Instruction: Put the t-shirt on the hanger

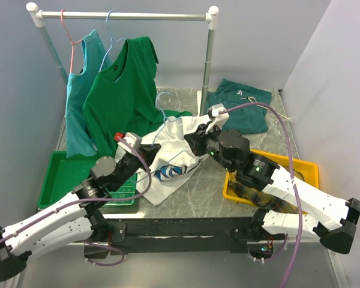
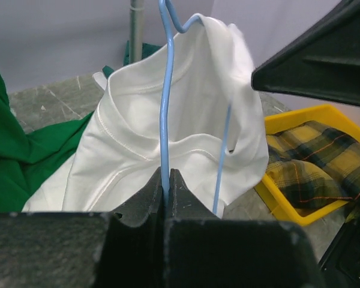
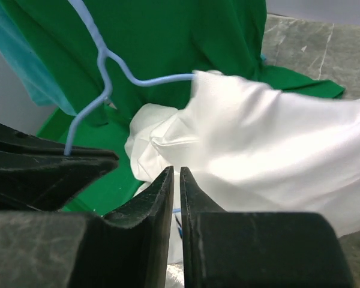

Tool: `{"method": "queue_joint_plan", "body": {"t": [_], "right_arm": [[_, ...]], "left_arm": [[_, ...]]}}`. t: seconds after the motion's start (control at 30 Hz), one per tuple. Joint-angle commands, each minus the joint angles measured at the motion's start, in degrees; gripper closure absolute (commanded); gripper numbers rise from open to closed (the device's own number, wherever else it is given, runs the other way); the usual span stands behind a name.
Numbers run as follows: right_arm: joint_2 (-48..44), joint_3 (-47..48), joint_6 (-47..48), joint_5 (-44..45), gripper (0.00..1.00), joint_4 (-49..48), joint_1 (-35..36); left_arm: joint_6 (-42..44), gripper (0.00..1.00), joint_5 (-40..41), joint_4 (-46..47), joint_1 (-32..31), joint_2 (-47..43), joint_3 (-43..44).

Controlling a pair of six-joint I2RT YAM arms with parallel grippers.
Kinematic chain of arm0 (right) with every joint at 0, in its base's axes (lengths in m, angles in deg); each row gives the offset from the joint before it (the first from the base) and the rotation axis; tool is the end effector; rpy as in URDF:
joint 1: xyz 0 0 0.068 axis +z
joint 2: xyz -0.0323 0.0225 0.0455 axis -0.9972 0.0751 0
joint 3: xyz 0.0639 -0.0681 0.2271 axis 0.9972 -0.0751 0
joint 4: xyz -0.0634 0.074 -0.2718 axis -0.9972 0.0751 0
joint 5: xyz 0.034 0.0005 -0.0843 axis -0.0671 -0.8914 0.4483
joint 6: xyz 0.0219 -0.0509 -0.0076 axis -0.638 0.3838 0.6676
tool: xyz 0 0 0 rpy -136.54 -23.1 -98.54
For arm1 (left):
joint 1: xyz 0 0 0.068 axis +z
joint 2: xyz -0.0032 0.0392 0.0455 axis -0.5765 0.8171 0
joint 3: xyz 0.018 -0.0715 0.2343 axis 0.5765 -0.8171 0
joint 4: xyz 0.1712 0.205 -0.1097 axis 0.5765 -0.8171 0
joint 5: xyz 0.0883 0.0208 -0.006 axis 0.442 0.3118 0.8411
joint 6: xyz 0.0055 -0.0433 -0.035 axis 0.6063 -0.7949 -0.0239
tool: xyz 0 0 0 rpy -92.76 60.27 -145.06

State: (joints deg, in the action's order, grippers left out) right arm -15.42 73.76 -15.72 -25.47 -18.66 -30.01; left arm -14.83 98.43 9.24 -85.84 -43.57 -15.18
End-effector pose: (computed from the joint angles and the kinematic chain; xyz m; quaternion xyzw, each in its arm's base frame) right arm 0.1675 0.2262 0.3638 -0.1369 0.7447 0.3154 0.5719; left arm 0.1515 -0.1732 0.3007 0.1574 0.6583 -0.3248 0.6605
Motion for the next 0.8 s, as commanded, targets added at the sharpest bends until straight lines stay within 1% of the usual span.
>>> {"method": "queue_joint_plan", "body": {"t": [0.0, 0.07, 0.1, 0.17, 0.2, 0.27, 0.37, 0.43, 0.57, 0.6, 0.63, 0.67, 0.7, 0.77], "right_arm": [[-2.01, 3.94, 2.03, 1.72, 0.84, 0.67, 0.13], [-1.39, 6.32, 1.94, 1.90, 0.85, 1.03, 0.13], [-1.39, 6.41, 1.77, 1.81, 0.85, 0.68, 0.22], [-2.09, 5.02, 1.07, 2.42, 0.85, -0.72, 0.22], [-2.44, 4.14, 0.80, 3.99, 0.85, -0.99, 0.22], [-3.67, 0.98, 0.28, 5.84, 0.84, -1.52, 0.13], [-5.95, -3.07, 0.53, 8.14, 0.78, -2.57, -0.04], [-7.71, -5.70, 0.54, 9.27, 0.69, -3.27, -0.39], [-10.35, -9.31, 0.71, 8.50, 0.58, -5.46, -1.71], [-10.88, -11.06, 0.89, 8.23, 0.52, -6.26, -1.89], [-11.75, -11.94, 1.06, 8.05, 0.47, -7.05, -2.24], [-12.02, -12.82, 1.50, 7.53, 0.42, -8.97, -2.94], [-12.20, -14.05, 1.77, 6.74, 0.34, -9.60, -3.38], [-11.76, -14.50, 2.20, 4.81, 0.30, -11.17, -4.52]], "left_arm": [[4.77, 0.99, 1.78, 11.84, -3.50, 3.24, -1.70], [7.66, 0.99, 2.48, 14.65, -5.87, 4.57, -2.49], [8.38, 0.99, 4.05, 17.71, -6.58, 6.14, -3.37], [9.53, 0.99, 5.12, 20.80, -7.72, 7.38, -4.25], [9.62, 0.99, 5.04, 24.04, -7.73, 8.69, -5.12], [9.53, 0.99, 4.95, 26.17, -7.73, 9.93, -5.66], [10.32, 0.99, 4.33, 27.23, -7.73, 13.44, -5.13], [10.49, 0.99, 3.72, 27.15, -7.73, 16.34, -4.08], [11.20, 0.99, 1.87, 26.62, -7.73, 20.48, -2.41], [11.20, 0.99, 1.61, 26.36, -7.73, 21.61, -1.80], [13.29, 0.99, 1.26, 26.18, -7.73, 22.06, -1.44], [13.66, 0.99, 0.39, 25.92, -7.73, 22.50, -1.18], [14.01, 0.99, -0.23, 25.65, -7.73, 23.46, -0.57], [15.15, 0.99, -2.42, 23.21, -7.73, 24.61, 0.57]]}}
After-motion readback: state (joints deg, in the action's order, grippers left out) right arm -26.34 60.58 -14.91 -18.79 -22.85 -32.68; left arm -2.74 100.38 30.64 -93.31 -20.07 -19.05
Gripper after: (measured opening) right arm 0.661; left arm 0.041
